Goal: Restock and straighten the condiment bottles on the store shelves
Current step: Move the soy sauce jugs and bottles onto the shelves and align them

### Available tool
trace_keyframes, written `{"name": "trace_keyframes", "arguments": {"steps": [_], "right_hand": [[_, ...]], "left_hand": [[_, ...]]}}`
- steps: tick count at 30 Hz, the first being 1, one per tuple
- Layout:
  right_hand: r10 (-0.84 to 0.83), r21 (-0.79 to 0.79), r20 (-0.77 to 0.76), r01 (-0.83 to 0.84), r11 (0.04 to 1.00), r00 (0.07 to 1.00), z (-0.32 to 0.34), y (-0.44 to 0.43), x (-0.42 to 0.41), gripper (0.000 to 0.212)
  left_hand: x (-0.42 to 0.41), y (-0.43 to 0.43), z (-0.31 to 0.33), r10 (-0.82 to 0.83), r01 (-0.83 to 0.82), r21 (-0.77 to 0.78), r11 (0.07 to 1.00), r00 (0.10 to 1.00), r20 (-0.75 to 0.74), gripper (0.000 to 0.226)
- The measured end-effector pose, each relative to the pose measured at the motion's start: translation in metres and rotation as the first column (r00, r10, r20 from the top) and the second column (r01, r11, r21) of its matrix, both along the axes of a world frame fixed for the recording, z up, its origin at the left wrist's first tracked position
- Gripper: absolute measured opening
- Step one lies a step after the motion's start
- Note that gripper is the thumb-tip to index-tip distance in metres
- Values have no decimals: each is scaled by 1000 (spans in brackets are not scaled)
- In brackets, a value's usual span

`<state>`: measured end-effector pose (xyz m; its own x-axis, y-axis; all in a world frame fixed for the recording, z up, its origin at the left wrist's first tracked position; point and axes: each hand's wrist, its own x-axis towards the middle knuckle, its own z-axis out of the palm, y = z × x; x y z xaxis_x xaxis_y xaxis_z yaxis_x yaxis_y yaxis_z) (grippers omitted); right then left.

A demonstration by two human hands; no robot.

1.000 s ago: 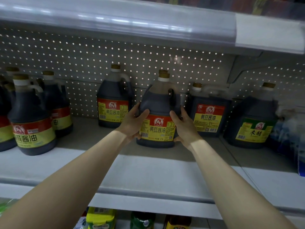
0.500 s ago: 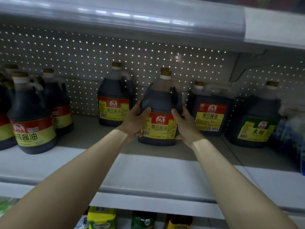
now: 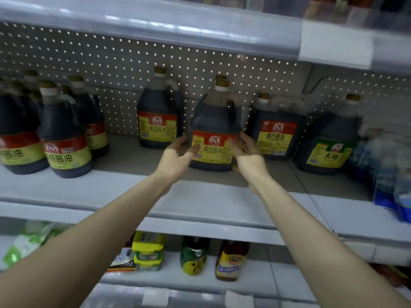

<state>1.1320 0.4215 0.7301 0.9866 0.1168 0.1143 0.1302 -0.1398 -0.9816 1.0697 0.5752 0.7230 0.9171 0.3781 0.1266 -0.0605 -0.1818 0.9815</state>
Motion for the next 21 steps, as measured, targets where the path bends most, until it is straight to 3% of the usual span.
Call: {"name": "trace_keyframes", "arguments": {"steps": [4,8,16,21], "right_hand": [[43,-27,58,-42,999,997,2,-11,-43,33],[119,-27,36,-118,993,992,-12,-14,-97,39],[170,51,-102,-165,985,980,-83,-12,-192,17],[168,22,-212,-167,986,963,-160,-6,-252,9]], "left_hand": [[-52,-3,-6,27,-27,7,1000,1000,-11,55],[-107,-7,-31,40,-40,7,999,998,-40,50],[-209,-7,-106,17,-17,1,1000,993,-114,36],[-271,4,-174,-20,15,-25,1000,974,-227,36]]}}
